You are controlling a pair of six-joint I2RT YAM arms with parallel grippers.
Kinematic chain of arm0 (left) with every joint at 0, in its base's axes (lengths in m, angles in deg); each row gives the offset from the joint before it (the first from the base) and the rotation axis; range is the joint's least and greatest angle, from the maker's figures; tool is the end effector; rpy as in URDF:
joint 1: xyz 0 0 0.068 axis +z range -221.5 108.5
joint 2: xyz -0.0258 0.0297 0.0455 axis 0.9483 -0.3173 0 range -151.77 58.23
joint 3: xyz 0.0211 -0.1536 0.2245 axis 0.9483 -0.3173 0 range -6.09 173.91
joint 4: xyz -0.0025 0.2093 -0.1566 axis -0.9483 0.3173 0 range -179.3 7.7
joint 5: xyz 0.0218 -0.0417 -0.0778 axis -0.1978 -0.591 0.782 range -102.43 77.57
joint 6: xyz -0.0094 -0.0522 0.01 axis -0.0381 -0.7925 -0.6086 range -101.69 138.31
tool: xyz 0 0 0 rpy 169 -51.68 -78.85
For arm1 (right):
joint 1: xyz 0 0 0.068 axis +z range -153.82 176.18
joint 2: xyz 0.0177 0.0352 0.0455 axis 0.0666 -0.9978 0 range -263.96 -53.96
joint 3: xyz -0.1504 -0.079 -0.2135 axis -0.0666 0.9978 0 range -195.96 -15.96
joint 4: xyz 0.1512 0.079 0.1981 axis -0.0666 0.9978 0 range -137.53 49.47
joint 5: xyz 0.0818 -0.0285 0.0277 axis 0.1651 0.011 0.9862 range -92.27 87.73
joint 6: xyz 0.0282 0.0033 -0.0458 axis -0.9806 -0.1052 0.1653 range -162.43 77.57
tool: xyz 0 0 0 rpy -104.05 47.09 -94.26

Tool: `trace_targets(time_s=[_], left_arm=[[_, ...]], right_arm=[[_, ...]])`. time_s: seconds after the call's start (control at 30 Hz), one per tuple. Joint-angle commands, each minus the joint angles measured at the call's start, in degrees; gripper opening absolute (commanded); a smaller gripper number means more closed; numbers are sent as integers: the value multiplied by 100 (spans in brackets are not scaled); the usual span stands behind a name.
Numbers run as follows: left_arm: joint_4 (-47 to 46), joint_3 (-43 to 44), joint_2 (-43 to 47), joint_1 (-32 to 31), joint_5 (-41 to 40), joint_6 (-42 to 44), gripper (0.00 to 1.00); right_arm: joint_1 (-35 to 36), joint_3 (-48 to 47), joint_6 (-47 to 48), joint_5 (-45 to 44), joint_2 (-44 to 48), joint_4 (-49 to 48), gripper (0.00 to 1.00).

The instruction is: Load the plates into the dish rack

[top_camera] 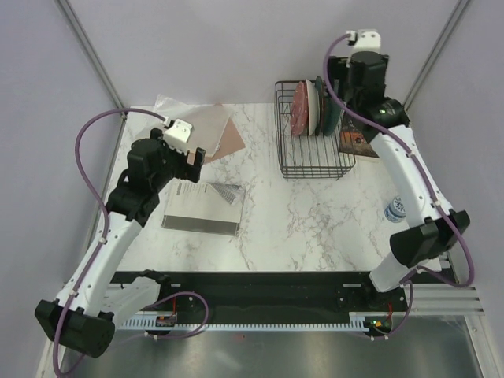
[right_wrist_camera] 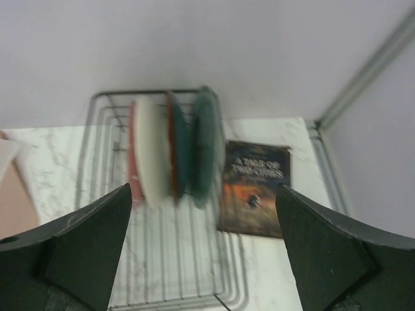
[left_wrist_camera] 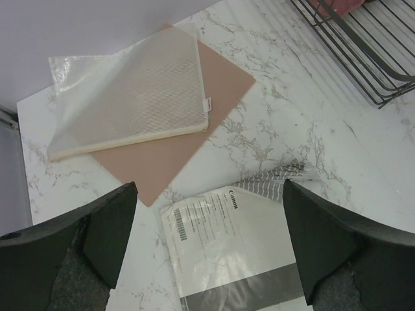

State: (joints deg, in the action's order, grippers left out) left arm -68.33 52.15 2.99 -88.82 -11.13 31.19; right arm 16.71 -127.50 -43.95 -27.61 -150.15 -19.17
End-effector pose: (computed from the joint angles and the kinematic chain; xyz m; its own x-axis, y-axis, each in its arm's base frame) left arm 0.2053 -0.0648 0.3693 -0.2162 0.3009 -0.9288 0.3759 0.9037 0.2053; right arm 0.3540 0.1163 0.4748 -0.2086 -0.0525 -0.9766 0.0791 0.9944 -0.0703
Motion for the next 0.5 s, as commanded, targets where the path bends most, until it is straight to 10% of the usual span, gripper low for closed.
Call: trace_targets(time_s=[0.0,0.47], left_arm=[[82,486,-416,18,-77,-576,100],[-76,1058,-1120,45,-86,-832,100]], right_arm=[[-602,975,-253,-137,1028,503,98],[-1500,3209,-665,-621,2937,803,98]])
